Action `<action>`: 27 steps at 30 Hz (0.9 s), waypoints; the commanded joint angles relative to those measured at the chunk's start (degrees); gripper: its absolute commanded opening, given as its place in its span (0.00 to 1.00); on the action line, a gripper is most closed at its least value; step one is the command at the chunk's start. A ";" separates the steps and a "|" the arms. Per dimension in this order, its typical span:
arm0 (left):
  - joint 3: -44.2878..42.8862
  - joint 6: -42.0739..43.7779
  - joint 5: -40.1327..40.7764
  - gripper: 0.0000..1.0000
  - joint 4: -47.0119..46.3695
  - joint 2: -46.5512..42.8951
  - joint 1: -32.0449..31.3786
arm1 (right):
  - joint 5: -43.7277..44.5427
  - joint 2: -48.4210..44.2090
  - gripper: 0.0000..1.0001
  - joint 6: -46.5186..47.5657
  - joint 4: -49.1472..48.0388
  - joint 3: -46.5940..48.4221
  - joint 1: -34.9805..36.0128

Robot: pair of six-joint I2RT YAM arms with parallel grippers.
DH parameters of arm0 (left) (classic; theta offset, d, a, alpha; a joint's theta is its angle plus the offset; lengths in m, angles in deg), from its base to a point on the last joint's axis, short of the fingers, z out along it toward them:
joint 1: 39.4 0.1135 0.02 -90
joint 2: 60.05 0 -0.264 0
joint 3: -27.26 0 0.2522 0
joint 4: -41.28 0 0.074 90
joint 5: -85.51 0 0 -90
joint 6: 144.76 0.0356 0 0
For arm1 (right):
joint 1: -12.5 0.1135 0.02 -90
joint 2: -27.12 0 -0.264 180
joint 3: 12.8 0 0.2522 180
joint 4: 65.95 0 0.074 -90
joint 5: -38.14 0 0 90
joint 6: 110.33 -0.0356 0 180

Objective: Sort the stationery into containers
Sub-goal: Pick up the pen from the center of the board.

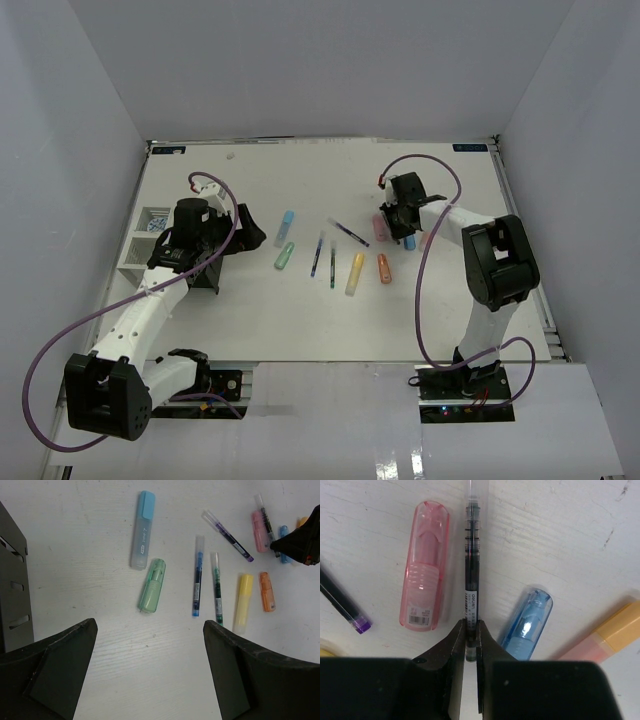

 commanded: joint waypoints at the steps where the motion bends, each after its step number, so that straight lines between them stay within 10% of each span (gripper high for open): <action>1: -0.62 -1.65 -2.47 0.98 -1.88 -0.61 -0.29 | 2.55 -4.29 0.08 1.48 3.75 3.00 -0.39; 13: -10.64 -15.80 -12.23 0.98 -4.95 1.85 -3.36 | -7.10 -28.55 0.08 -2.38 -4.14 -8.33 10.75; 27: -17.32 -22.58 4.01 0.98 -8.38 6.16 -20.14 | -10.10 -40.78 0.08 -9.06 -20.67 -17.30 25.71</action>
